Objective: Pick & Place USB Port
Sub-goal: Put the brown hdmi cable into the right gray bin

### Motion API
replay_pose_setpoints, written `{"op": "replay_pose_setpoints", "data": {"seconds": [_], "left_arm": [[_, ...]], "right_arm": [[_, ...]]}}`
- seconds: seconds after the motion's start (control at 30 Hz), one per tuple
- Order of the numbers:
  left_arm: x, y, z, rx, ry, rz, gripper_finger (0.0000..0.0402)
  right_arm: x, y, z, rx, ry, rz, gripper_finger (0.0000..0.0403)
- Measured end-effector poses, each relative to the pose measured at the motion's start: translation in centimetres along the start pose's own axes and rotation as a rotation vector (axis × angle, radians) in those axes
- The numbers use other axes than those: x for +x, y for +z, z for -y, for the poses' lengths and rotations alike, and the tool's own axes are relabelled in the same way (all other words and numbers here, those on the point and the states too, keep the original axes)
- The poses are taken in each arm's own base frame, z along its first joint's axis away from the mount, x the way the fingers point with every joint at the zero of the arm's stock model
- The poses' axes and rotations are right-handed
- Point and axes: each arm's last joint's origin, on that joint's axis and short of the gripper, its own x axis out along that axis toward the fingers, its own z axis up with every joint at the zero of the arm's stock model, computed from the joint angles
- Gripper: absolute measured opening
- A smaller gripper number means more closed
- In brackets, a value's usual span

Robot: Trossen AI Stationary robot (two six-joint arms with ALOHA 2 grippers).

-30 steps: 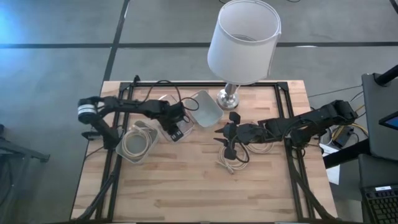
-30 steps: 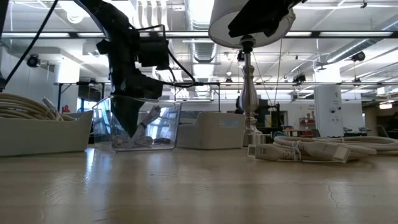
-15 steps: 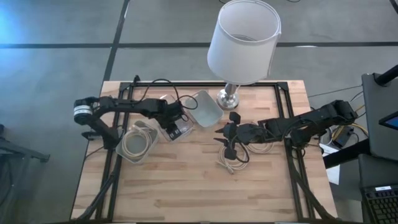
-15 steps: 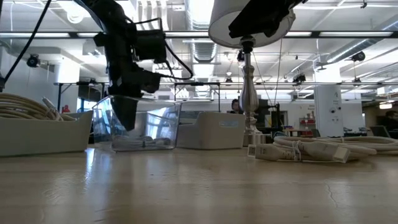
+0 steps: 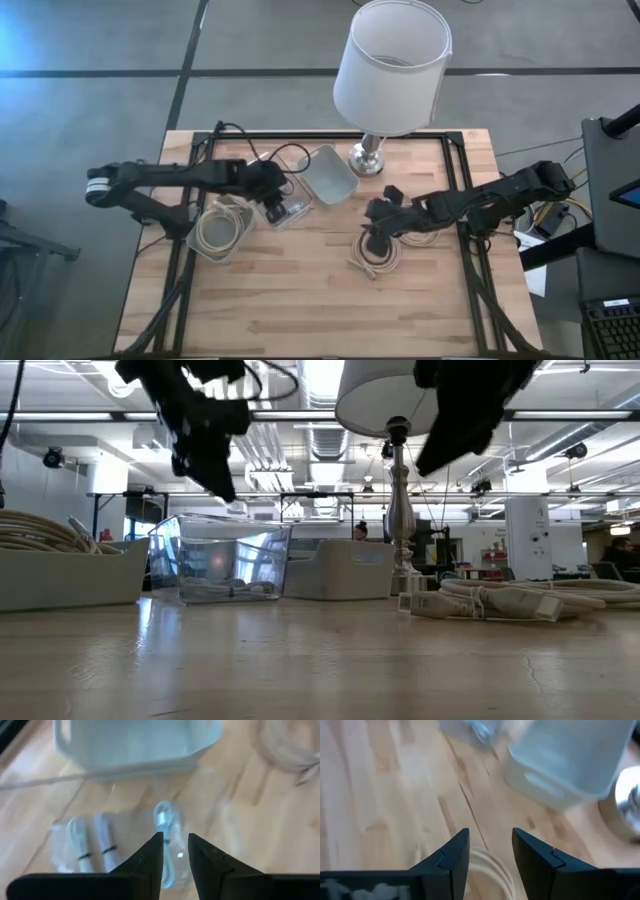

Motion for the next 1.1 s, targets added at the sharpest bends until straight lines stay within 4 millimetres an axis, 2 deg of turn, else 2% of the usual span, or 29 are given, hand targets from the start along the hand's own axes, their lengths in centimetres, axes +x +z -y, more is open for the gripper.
{"op": "replay_pose_setpoints", "data": {"seconds": [0.1,0.23,0.6,0.8,1.1], "left_arm": [[-0.9,0.2,0.9,0.018,-0.047,0.079,0.0092],[-1.3,0.7,1.8,0.034,-0.091,0.152,0.0092],[0.3,1.1,2.4,0.136,-0.089,0.161,0.0092],[1.1,1.3,2.6,0.157,-0.088,0.165,0.0092],[2.0,2.3,3.1,0.173,-0.108,0.251,0.0092]], "right_arm": [[0.5,-1.0,0.3,0.055,-0.023,-0.04,0.0145],[1.1,-2.1,0.7,0.013,-0.038,-0.077,0.0144],[2.9,-5.4,1.7,-0.033,-0.072,-0.141,0.0141],[3.4,-6.7,2.1,0.066,-0.1,-0.169,0.0144],[4.6,-9.4,3.1,0.052,-0.122,-0.202,0.0135]]}}
